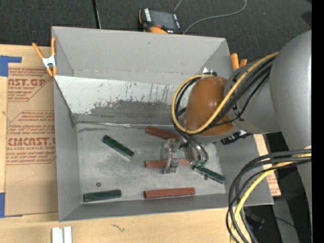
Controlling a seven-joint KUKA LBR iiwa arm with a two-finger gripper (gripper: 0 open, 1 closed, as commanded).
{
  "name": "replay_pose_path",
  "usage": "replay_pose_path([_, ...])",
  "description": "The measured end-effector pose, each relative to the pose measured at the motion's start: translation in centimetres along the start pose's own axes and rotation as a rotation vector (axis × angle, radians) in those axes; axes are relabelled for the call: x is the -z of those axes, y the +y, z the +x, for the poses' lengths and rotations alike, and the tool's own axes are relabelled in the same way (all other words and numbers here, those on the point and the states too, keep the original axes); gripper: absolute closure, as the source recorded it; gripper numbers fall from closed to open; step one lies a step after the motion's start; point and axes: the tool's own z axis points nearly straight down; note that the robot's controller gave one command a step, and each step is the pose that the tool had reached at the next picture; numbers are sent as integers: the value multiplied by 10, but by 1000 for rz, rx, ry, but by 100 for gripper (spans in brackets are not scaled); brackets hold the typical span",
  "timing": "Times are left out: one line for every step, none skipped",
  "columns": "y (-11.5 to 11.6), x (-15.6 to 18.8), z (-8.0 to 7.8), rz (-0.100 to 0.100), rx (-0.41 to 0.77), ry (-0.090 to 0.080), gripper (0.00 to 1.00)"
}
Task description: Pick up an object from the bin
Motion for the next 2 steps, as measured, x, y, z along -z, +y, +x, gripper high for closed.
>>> replay_pose_path([-38,130,-30,2,22,-12,100])
replay_pose_path([-52,175,-9,1,0,-7,100])
